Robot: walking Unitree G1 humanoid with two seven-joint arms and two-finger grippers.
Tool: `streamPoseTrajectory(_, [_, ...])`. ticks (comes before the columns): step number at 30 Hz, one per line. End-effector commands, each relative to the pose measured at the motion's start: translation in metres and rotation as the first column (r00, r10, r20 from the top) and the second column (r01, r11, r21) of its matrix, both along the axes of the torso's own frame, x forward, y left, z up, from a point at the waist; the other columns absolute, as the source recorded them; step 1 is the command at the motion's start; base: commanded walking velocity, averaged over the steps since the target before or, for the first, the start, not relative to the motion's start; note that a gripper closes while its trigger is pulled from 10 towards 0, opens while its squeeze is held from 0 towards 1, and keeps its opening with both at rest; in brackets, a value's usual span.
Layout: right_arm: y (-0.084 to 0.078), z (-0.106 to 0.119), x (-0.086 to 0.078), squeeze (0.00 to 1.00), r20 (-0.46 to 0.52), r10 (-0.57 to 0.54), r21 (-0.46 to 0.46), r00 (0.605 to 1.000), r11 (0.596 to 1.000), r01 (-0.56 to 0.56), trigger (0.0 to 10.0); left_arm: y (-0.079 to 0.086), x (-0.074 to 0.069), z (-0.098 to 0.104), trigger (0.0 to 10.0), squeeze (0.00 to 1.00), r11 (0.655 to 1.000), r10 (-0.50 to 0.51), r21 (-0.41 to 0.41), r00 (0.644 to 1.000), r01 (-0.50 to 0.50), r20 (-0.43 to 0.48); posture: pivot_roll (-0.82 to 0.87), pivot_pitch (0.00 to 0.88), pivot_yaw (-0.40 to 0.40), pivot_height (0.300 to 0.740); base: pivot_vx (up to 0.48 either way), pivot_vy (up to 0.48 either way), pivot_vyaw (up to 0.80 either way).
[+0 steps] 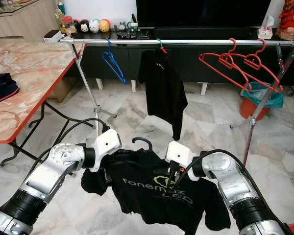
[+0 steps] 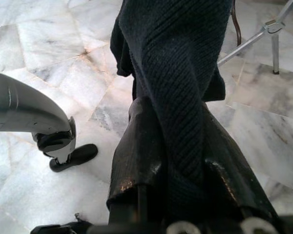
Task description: Hang hanger
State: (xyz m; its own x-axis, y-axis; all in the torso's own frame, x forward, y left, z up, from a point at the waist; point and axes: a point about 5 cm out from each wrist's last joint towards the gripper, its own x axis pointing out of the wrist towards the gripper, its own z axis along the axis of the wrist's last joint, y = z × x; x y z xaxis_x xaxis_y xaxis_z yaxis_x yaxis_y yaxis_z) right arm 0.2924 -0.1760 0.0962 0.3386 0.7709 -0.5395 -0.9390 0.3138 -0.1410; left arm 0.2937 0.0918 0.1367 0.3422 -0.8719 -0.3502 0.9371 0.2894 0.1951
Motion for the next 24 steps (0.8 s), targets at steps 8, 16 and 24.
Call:
streamPoseTrajectory(8, [-0.012, -0.002, 0.025, 0.00, 0.128, -0.223, -0.102, 0.966, 0.966, 0.237, 10.0, 0.012, 0.008, 0.012, 0.0, 0.00, 0.993, 0.077, 0.084, 0.992, -0.085, 0.103, -0.01, 0.000, 0.076, 0.719, 0.000, 0.000, 0.00])
streamPoseTrajectory(16, [-0.018, 0.004, 0.037, 0.00, 0.208, -0.348, -0.074, 0.914, 0.926, 0.369, 10.0, 0.018, 0.019, 0.014, 0.0, 0.00, 0.960, 0.185, 0.173, 0.963, -0.220, 0.194, 0.00, 0.000, 0.077, 0.719, 0.000, 0.000, 0.00])
streamPoseTrajectory(24, [-0.008, 0.009, 0.042, 0.00, 0.224, -0.346, -0.013, 0.911, 0.934, 0.358, 10.0, 0.015, 0.032, 0.008, 0.0, 0.00, 0.870, 0.361, 0.230, 0.882, -0.436, 0.304, 0.00, 0.000, 0.075, 0.719, 0.000, 0.000, 0.00])
